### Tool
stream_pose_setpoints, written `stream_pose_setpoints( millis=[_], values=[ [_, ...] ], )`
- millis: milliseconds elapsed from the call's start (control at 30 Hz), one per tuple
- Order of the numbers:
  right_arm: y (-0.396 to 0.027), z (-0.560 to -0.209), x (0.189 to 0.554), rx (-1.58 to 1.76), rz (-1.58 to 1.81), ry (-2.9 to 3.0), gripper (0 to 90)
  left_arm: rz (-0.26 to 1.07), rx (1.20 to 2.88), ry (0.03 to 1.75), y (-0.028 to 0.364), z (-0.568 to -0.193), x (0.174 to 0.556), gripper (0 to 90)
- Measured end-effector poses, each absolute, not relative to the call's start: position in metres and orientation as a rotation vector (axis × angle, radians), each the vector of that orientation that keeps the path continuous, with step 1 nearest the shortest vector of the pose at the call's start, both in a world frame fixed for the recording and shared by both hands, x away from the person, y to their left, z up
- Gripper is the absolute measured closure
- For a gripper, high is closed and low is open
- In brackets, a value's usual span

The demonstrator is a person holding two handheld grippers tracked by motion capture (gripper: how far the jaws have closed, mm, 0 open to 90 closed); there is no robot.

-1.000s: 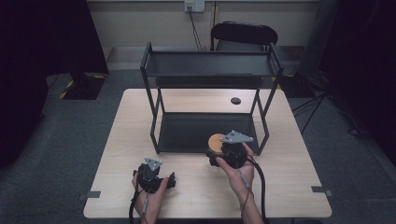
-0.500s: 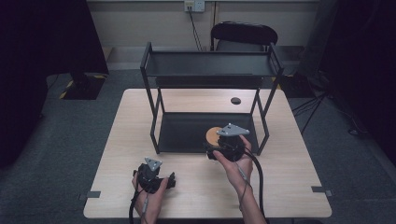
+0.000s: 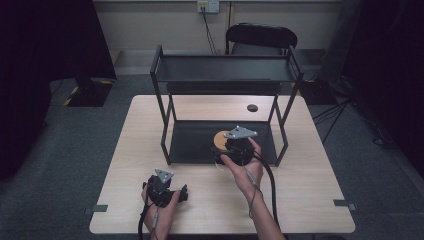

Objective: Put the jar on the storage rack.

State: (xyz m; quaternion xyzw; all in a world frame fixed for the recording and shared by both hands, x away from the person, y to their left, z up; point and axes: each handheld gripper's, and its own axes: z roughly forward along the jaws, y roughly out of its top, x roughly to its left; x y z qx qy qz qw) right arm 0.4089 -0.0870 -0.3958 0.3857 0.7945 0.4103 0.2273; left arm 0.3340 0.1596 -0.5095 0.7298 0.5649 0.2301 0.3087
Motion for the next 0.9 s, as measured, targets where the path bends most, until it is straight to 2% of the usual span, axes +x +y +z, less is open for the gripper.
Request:
stream_pose_setpoints(
  millis=[400, 900],
  values=[
    [-0.077, -0.389, 0.434, 1.053, 1.071, 2.201, 26.3, 0.608, 1.929, 1.493, 0.16, -0.51, 0.334, 1.5],
    [-0.083, -0.388, 0.464, 1.143, 1.084, 2.174, 26.3, 0.608, 1.929, 1.493, 0.16, -0.51, 0.334, 1.4]
  ],
)
